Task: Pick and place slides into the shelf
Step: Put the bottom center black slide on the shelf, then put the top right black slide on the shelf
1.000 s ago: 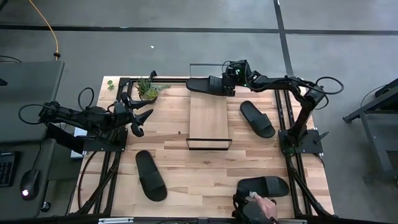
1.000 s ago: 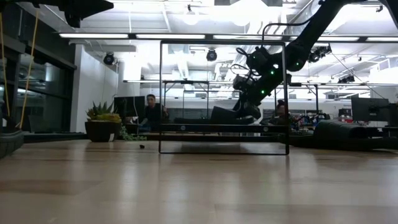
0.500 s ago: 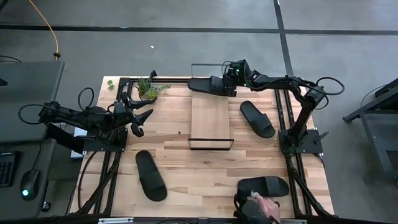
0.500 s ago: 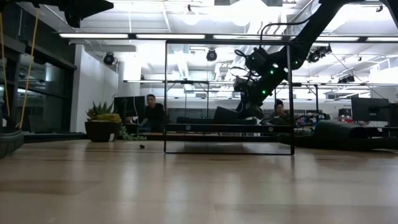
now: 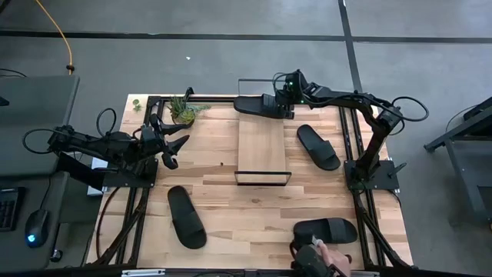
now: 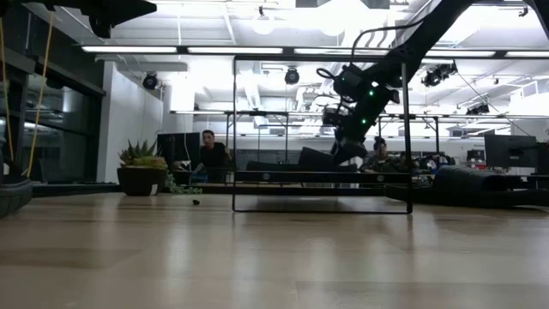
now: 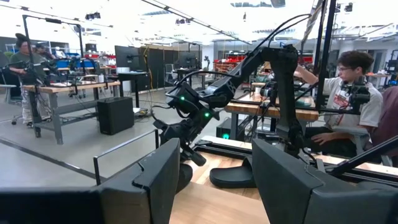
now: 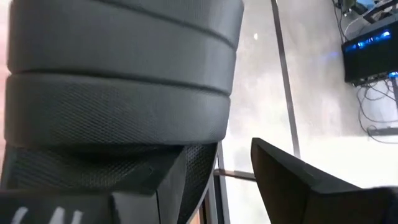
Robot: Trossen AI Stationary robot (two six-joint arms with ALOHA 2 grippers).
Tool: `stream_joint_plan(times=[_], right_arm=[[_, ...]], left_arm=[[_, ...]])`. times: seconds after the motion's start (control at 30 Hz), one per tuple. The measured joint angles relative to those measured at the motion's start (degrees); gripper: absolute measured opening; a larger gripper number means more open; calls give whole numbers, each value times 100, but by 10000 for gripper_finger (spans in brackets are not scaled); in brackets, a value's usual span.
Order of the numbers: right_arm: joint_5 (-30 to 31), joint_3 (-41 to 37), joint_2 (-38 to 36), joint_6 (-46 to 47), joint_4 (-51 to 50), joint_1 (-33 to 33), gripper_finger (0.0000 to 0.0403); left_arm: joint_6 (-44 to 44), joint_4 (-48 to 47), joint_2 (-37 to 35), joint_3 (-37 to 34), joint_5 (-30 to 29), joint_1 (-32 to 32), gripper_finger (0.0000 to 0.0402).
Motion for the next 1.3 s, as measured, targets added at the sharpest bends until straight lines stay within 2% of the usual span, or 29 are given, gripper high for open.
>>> stream_joint_plan(times=[0.13,0.47,0.87,1.3], right_arm=[[284,0,0,-36,-88,57,174],[312,0,-40,-17,-176,71,174],[307,2,-450,203,-597,222,174],[202,2,-1126,858,-1324,483,174]], left_arm=[[0,0,0,0,0,-1,184],[0,0,0,0,0,-1,184],[10,-2,0,0,-1,-1,184],[7,-37,-1,0,-3,-1,184]])
